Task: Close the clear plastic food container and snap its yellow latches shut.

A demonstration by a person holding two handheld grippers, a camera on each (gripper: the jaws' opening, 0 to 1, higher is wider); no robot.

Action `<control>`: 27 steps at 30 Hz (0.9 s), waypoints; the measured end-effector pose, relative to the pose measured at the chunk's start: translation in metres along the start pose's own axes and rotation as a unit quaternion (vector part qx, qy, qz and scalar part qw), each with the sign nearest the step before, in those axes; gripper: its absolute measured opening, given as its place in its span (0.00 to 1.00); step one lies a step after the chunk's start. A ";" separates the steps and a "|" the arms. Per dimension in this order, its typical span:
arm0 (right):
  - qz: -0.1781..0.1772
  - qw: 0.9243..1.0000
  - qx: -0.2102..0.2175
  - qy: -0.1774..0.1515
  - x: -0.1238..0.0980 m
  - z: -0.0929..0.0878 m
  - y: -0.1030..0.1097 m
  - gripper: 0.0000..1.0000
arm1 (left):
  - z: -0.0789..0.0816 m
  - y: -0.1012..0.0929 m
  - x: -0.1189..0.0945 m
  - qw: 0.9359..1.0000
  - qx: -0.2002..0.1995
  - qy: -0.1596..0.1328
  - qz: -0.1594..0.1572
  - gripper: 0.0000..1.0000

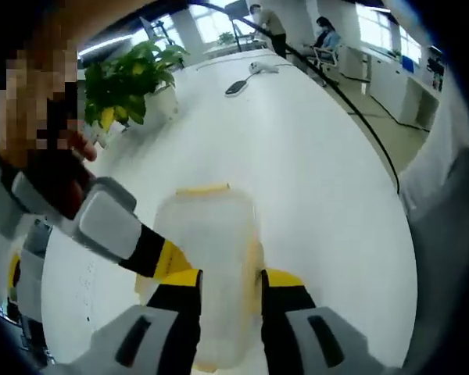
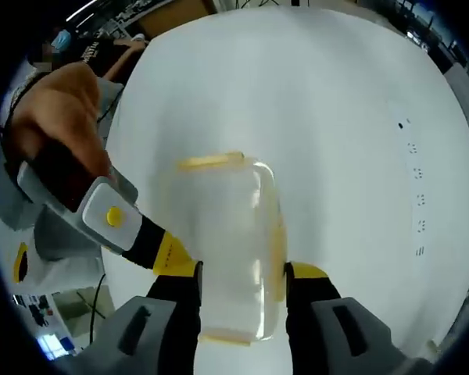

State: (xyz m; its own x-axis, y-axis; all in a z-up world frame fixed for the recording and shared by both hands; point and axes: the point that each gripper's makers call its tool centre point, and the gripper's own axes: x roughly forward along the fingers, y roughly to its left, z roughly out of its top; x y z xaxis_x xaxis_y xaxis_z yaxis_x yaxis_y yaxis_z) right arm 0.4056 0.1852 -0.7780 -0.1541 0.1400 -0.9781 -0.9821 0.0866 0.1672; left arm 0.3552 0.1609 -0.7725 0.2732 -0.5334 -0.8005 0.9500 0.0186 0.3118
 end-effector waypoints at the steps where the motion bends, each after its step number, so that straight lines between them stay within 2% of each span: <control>1: -0.003 1.000 -0.002 0.004 0.000 0.001 0.000 0.40 | 0.000 -0.001 0.000 1.000 0.005 0.004 0.003 0.23; 9: -0.016 1.000 -0.006 0.026 0.001 0.003 -0.001 0.39 | -0.003 -0.001 0.001 1.000 0.018 0.015 0.017 0.24; 12: -0.020 0.999 -0.004 0.032 0.001 0.003 -0.001 0.39 | -0.004 -0.002 0.002 0.998 0.042 0.031 0.021 0.24; 20: -0.024 0.999 -0.006 0.025 0.001 0.001 -0.001 0.39 | -0.004 -0.004 0.003 0.997 0.049 0.047 0.038 0.24; 27: -0.027 0.999 -0.004 0.039 0.002 0.001 0.000 0.39 | -0.004 -0.003 0.004 0.996 0.047 0.064 0.040 0.23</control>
State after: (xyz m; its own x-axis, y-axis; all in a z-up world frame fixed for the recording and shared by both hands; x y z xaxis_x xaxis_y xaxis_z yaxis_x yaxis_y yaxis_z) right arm 0.4058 0.1863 -0.7802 -0.1076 0.0583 -0.9925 -0.9901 0.0844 0.1123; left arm 0.3543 0.1625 -0.7787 0.3693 -0.4218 -0.8280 0.9078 -0.0266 0.4185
